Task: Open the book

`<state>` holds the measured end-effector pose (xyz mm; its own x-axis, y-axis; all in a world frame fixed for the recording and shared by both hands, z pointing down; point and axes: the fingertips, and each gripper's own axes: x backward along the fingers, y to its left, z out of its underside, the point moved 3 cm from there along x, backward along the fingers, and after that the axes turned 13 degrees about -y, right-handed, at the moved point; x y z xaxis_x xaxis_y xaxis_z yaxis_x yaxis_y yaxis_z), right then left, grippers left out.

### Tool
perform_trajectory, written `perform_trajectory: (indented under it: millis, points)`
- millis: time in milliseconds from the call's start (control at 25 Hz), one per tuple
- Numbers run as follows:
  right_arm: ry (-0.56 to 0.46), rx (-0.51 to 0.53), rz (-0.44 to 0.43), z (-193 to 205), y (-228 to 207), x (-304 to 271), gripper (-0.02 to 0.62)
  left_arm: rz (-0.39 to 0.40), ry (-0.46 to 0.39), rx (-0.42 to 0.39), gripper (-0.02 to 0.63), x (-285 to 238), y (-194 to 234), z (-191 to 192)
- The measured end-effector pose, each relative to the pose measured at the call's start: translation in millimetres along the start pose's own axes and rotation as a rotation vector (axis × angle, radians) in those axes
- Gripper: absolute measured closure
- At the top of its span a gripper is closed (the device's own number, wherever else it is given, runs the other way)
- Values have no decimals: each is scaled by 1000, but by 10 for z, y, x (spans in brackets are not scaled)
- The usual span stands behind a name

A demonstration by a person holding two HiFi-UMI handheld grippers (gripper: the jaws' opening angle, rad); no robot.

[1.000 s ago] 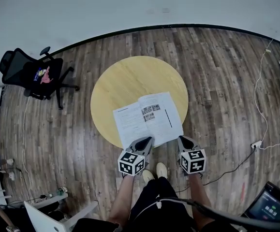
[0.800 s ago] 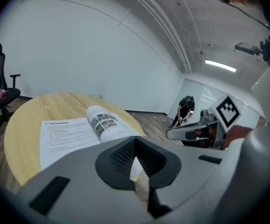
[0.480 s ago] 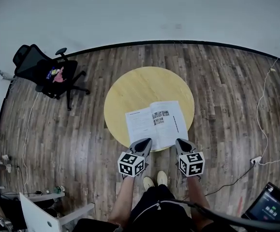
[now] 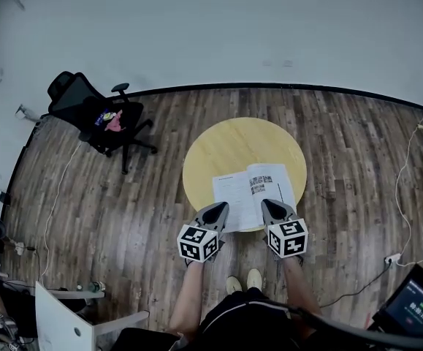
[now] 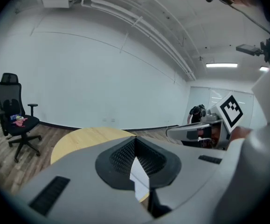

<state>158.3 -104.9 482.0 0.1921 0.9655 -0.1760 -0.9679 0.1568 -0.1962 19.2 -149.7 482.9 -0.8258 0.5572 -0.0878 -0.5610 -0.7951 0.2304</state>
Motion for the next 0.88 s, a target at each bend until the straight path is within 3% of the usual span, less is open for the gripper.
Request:
perform_trajectory:
  millis: [440, 880]
  points:
    - [-65, 51, -128, -469, 720, -295, 591, -77, -97, -59, 607, 476, 266, -614]
    - [-135, 106, -186, -796, 1127, -253, 591, -112, -202, -122, 607, 822, 341, -1082]
